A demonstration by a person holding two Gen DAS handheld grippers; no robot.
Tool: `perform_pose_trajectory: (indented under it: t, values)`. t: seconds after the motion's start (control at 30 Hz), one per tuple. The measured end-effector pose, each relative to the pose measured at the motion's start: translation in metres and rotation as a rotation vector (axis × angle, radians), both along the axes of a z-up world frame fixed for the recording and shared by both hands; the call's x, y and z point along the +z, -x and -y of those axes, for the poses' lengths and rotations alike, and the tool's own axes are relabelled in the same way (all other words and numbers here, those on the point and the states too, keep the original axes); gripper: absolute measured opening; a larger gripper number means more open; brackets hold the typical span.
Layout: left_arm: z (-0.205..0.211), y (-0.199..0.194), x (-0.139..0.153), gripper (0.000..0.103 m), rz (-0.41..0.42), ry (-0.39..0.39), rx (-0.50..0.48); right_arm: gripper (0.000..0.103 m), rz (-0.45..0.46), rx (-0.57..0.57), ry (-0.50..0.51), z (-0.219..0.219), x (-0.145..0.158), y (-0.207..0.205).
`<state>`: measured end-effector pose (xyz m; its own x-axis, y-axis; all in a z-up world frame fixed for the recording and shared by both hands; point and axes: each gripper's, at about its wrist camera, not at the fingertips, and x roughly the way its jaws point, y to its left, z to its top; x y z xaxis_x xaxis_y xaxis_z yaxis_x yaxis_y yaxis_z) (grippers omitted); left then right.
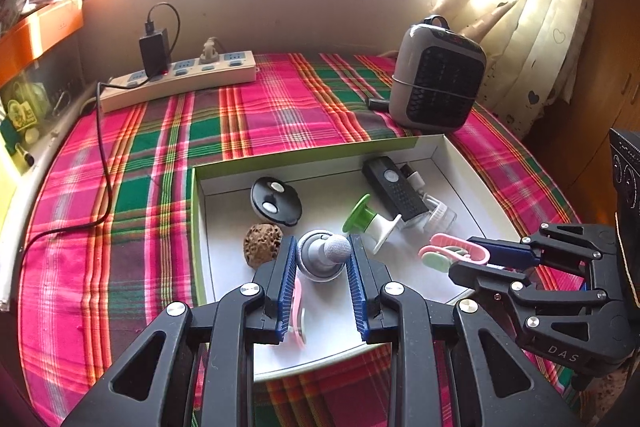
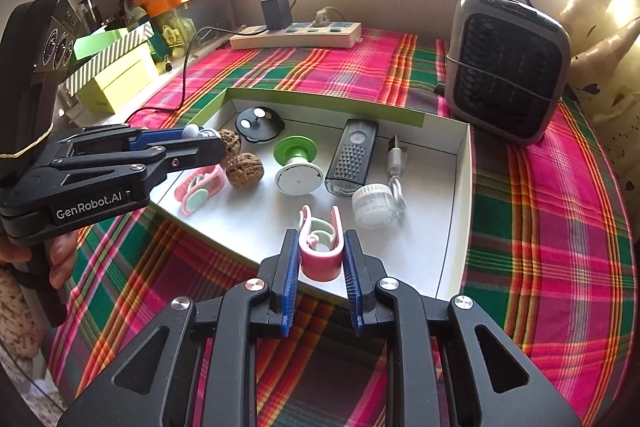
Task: Organize objects
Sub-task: 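Carry the white knob and pink ear hook up over the tray, then lower the knob and ear hook into the tray and open both grippers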
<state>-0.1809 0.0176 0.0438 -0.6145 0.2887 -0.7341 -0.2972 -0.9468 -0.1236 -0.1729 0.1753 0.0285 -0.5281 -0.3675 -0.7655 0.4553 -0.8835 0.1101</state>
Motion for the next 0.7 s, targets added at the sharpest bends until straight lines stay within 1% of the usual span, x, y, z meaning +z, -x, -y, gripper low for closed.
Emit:
perform_pose_trajectory:
  t: [0.4,0.7]
  values:
    - [-0.006,0.028,-0.005,0.023,0.011,0.007,0.001,0.022,0.029,0.035,-0.032,0.007,-0.01,0.017]
    - [-0.013,0.046,-0.014,0.023,0.027,0.018,0.006,0.022,0.021,0.042,-0.034,0.011,-0.014,0.02]
